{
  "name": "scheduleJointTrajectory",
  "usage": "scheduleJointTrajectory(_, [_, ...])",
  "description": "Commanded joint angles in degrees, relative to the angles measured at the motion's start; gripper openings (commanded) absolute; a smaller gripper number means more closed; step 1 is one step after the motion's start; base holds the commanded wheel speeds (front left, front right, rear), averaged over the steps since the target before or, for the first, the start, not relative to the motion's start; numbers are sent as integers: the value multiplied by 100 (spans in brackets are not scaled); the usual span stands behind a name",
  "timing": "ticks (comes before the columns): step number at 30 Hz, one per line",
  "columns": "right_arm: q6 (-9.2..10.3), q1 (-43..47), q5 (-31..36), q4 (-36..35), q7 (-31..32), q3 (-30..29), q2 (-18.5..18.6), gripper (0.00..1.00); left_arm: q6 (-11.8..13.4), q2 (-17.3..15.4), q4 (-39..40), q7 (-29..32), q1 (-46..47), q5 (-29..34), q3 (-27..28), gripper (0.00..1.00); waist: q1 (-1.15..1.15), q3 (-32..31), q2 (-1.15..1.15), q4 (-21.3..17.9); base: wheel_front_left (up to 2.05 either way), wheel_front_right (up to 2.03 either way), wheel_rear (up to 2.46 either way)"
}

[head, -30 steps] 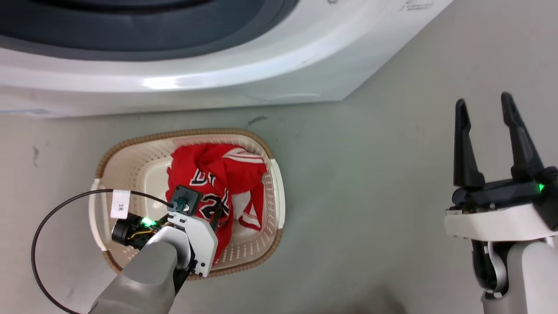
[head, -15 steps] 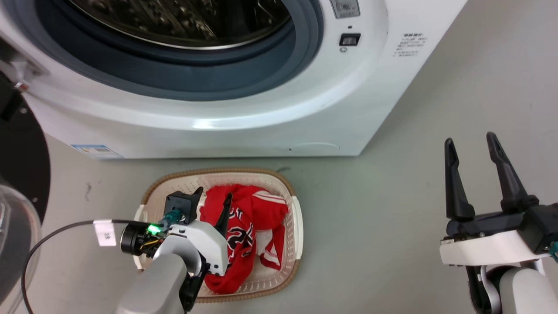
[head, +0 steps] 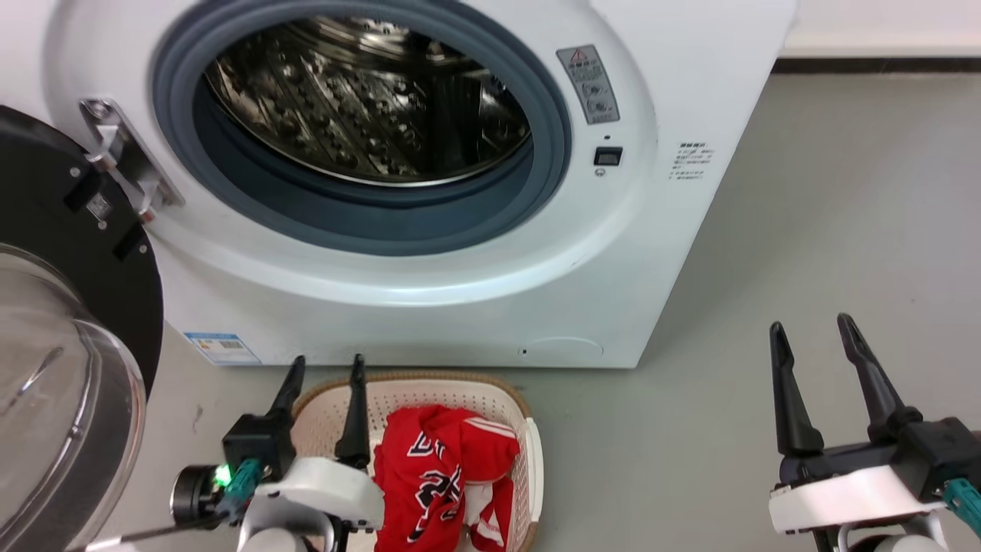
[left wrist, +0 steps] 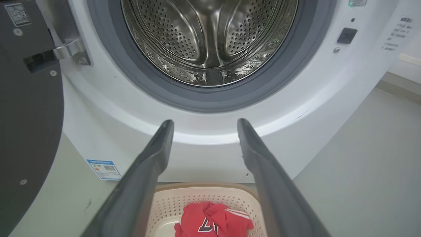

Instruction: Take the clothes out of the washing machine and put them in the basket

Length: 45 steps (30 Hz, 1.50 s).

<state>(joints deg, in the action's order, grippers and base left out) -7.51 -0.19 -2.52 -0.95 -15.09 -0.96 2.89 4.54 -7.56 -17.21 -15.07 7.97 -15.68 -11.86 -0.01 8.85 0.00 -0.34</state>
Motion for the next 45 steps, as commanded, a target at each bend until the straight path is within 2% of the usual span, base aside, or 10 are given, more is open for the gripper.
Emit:
scheduleJointTrajectory(1, [4, 106, 28, 19, -11, -23, -4, 100, -32, 71, 173, -14, -169, 116, 156, 100, 1, -197, 0, -1, 0, 0, 0])
scheduleJointTrajectory(7, [4, 352, 35, 50, -11, -86, -4, 100, -138, 265, 792, -14, -676, 632, 606, 100, 1, -499, 0, 18, 0, 0, 0])
scheduleJointTrajectory(16, [4, 606, 25, 69, -11, -99, -4, 100, -176, 389, 1170, -14, -1107, 1066, 848, 100, 1, -809, 0, 28, 0, 0, 0])
scheduleJointTrajectory(43, [4, 794, -43, 152, -12, -64, -4, 100, -341, 467, 1054, -15, -1434, 1293, 1069, 100, 1, -1127, 0, -79, 0, 0, 0])
scheduleJointTrajectory(44, [0, 731, -6, 157, 1, -65, 0, 0, -338, 457, 1044, 1, -1393, 1256, 1056, 0, 1, -1128, 0, -79, 0, 0, 0])
scheduleJointTrajectory(45, [0, 734, -8, 205, 2, -59, -1, 0, -338, 459, 989, 5, -1393, 1249, 1053, 0, 1, -1129, 0, -79, 0, 0, 0])
